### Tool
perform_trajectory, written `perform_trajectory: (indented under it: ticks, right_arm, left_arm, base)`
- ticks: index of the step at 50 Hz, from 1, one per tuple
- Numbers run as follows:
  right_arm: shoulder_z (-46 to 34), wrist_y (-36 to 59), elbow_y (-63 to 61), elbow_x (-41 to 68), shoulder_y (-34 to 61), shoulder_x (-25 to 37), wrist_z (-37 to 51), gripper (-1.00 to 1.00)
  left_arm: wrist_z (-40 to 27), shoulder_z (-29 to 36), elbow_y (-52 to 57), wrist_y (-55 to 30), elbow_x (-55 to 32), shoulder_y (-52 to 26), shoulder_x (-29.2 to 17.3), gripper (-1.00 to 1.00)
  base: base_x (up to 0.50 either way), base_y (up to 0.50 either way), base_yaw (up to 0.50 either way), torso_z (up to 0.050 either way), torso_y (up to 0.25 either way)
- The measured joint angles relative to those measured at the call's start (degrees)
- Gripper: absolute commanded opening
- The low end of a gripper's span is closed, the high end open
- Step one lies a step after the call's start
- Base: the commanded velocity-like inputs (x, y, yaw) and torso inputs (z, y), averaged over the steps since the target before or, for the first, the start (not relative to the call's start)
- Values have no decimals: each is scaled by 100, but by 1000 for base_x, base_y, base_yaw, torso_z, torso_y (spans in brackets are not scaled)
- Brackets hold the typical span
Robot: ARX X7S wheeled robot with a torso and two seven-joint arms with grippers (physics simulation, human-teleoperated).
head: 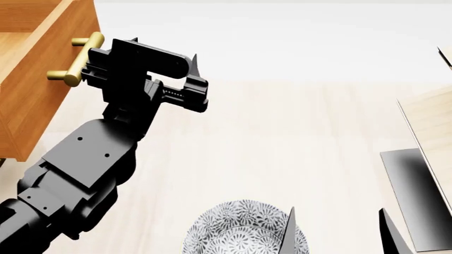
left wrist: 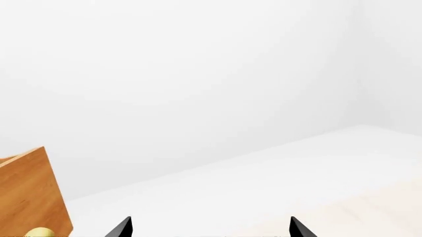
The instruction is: Close the top drawer of the cabinet.
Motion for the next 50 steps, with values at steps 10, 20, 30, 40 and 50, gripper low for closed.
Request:
perform_trajectory:
  ticks: [10, 20, 30, 40, 50]
  right_arm:
    - [-26, 11, -29, -6, 6, 12, 33, 100]
    - [-70, 43, -41, -25, 37, 32, 55, 100]
    - [-120, 79, -66, -55, 59, 52, 83, 100]
    - [-141, 93, -66, -65, 77, 70, 108, 100]
    - [-146, 97, -52, -53, 94, 89, 129, 100]
  left_arm:
    - [160, -40, -352, 86, -65, 2, 0, 100]
    - [256, -208, -591, 93, -5, 1, -3, 100]
    - [302, -699, -670, 4, 373, 17, -73, 100]
    - [319, -1477, -692, -118, 1075, 86, -216, 100]
    - [381, -2556, -703, -296, 1997, 160, -362, 100]
  base:
    - [0, 0, 0, 0, 0]
    - [0, 0, 0, 0, 0]
    - [0, 0, 0, 0, 0]
    - [0, 0, 0, 0, 0]
    - [0, 0, 0, 0, 0]
